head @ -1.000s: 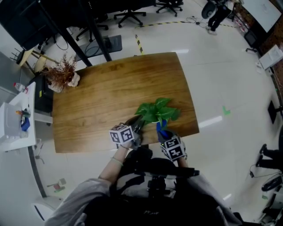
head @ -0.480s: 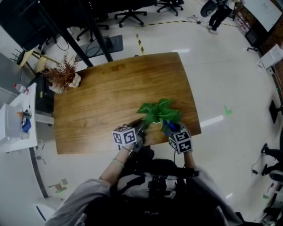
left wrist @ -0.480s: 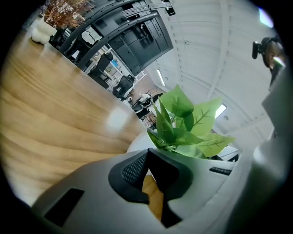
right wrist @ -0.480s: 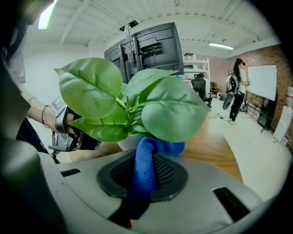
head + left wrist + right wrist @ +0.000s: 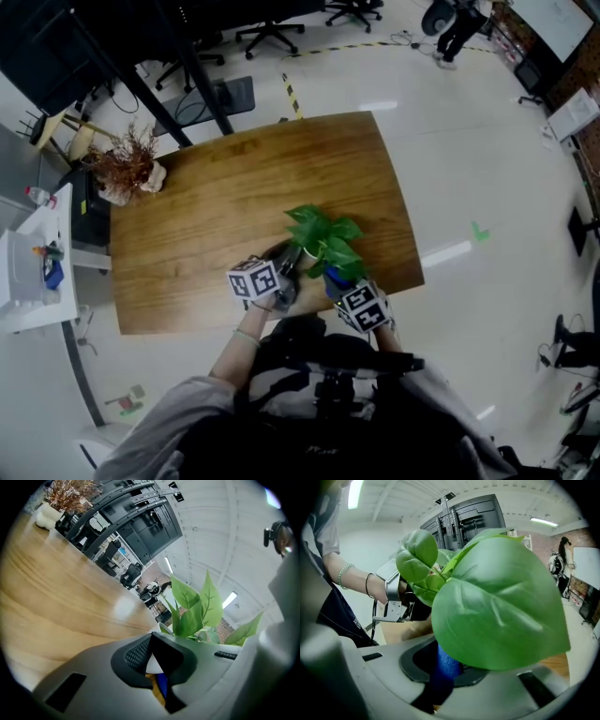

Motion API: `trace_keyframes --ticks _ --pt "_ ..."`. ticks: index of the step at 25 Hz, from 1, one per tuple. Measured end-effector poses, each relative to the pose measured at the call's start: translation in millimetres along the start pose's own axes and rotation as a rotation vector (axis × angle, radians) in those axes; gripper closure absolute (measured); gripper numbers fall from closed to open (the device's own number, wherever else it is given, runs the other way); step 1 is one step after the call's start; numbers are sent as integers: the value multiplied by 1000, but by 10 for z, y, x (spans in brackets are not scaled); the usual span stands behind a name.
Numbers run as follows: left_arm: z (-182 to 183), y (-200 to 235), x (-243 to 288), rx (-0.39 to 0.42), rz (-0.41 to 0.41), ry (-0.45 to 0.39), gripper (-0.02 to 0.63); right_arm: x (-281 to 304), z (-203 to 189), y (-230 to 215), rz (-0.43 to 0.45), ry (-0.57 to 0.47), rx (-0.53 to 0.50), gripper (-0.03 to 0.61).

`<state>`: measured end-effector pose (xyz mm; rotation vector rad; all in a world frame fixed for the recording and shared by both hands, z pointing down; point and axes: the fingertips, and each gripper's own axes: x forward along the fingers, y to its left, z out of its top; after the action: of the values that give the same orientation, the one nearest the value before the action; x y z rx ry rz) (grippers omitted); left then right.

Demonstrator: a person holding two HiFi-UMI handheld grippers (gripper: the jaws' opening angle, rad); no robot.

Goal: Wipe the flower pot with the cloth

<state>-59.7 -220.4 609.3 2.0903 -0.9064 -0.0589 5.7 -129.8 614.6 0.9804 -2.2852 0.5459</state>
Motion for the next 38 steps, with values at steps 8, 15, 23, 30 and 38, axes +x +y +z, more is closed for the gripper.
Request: trace_keyframes --ticks 8,15,23,30,38 --pt "64 36 51 4 5 -6 609 134 -54 194 60 44 -21 517" --pt "-94 -138 -136 115 -20 39 609 -183 -185 25 12 42 12 517" --pt "-553 -391 -166 284 -64 173 609 -408 -155 -516 -99 -7 41 517" --pt "-507 -381 -52 271 -71 157 609 -214 112 -483 -5 -44 -91 517" --pt "-221 -160 -71 271 -20 112 609 29 32 -136 60 -14 -79 517"
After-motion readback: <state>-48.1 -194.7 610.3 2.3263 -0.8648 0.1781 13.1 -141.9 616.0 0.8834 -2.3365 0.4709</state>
